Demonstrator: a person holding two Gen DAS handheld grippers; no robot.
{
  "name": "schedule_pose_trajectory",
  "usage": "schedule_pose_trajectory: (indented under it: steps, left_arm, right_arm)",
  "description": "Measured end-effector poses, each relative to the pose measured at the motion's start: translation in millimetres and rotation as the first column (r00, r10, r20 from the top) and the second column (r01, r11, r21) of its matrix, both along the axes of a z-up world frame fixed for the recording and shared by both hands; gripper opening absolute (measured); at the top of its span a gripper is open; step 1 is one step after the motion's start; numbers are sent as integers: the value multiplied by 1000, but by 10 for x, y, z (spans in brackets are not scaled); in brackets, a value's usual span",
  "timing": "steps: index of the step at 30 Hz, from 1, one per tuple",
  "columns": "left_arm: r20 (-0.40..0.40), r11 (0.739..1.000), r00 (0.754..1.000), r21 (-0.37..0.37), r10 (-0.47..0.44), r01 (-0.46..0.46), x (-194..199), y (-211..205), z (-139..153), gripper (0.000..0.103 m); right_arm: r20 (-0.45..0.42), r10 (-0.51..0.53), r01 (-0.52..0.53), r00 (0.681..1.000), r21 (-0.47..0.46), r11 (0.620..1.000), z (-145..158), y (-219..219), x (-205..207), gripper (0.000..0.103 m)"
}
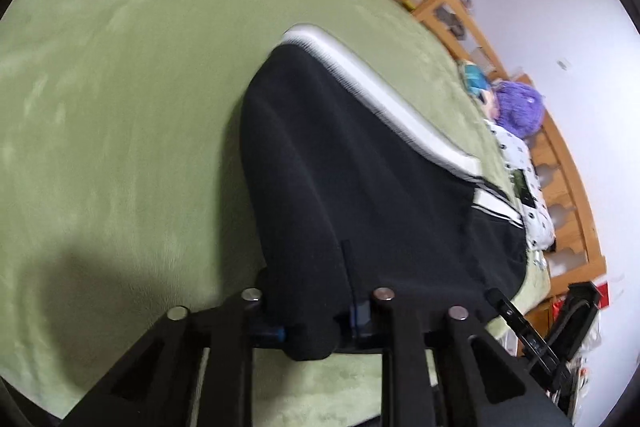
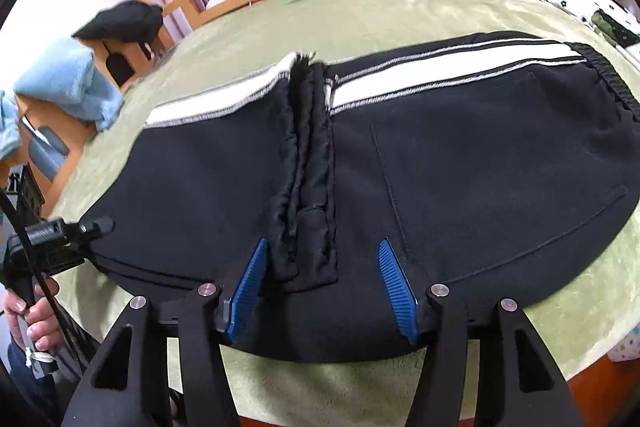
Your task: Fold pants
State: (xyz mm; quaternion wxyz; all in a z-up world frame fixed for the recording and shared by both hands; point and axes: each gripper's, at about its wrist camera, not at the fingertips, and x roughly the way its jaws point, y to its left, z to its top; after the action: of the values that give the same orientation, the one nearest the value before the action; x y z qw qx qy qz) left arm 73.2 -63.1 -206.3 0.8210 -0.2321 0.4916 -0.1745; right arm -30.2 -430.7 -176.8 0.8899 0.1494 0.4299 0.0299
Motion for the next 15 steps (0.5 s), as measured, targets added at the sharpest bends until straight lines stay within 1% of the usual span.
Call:
schedule_pose_trajectory:
  steps: [3,6,8,10,12,15]
  left_arm:
    - [58,1000,998,-4,-16,16,-10,-64,394,15]
    - [137,998,989,29,-59,55,4,-292,858,15]
    - [196,991,974,94,-114,97,-14,-550,1186,15]
    - [240,982,957,134,-165,136,-30,-804,1457,15]
    - [262,974,943,150,-205,170,-35,-1027,1676,15]
    - [308,958,912,176,-271,226,-36,-1553,2051,15]
  right_arm:
    - [43,-80,83,996,-54,995,174,-171,-109,56]
    - [73,-153,157,986,-58,986,353,-459,-291,56]
    - [98,-204,211,974,-63,976,485,-713,-439,56]
    - [110,-241,250,964,-75,965,572,-913,-555,56]
    - [107,-268,278,957,-90,956,640,-1147,-667,56]
    - [122,-332,345,935,-109,932,714,-1412,-823,56]
